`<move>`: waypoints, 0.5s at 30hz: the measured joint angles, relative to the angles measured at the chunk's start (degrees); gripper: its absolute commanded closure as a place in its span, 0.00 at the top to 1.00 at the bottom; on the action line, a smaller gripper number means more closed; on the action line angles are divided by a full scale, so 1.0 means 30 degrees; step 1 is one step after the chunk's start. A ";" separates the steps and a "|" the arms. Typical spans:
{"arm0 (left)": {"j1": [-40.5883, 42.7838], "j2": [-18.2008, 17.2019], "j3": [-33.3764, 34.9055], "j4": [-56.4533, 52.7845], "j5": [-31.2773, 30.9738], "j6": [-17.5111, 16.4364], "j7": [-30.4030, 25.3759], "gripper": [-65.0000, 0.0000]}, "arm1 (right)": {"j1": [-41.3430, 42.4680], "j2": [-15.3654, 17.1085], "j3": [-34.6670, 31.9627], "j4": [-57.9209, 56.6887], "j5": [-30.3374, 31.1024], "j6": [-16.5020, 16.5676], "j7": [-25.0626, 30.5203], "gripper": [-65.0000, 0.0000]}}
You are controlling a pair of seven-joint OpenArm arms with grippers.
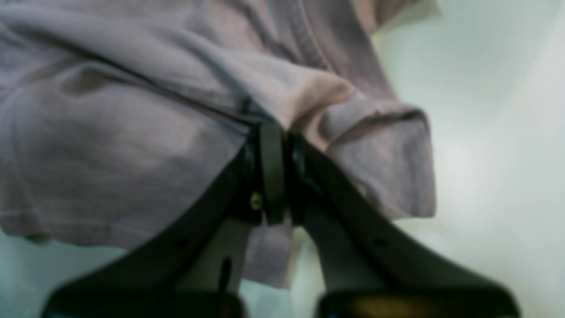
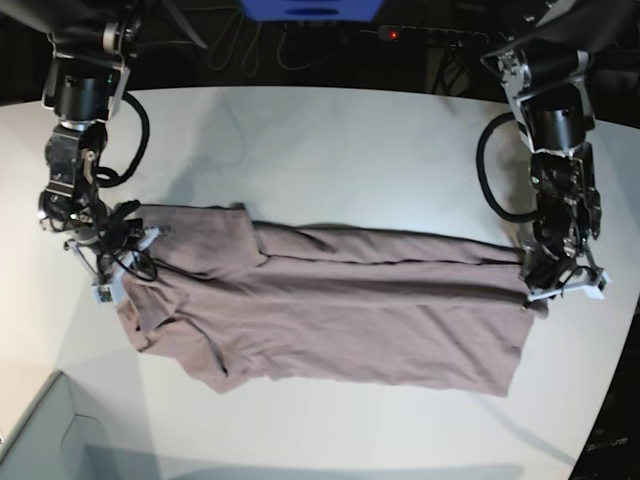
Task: Layout the t-shirt on the table in an organized manner, then fold the t-shirt properly
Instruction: 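Hold the shirt edge with both grippers and lay it flat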
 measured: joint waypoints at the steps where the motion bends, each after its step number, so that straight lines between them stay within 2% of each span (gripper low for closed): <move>1: 0.0007 -0.0015 -0.0015 0.0000 -0.0044 0.0000 -0.0015 0.04 | -0.0044 0.0000 0.0000 0.0000 0.0000 0.0000 0.0007 0.00; 2: 0.0007 -0.0051 -0.0022 0.0000 -0.0007 0.0000 -0.0007 0.00 | -0.0058 0.0000 0.0000 0.0000 -0.0007 0.0000 -0.0044 0.00; 9: 0.0124 -0.0095 -0.0044 0.0131 -0.0015 0.0000 0.0117 0.01 | -0.0044 0.0015 0.0022 0.0000 0.0000 0.0000 -0.0036 0.00; 12: 0.0393 -0.0153 -0.0058 0.0182 -0.0022 0.0000 0.0131 0.10 | -0.0036 0.0015 0.0015 0.0000 -0.0007 0.0000 -0.0058 0.00; 15: 0.0539 -0.0211 -0.0080 0.0182 -0.0007 0.0080 0.0124 0.27 | -0.0036 0.0015 0.0015 0.0000 -0.0007 0.0000 -0.0066 0.00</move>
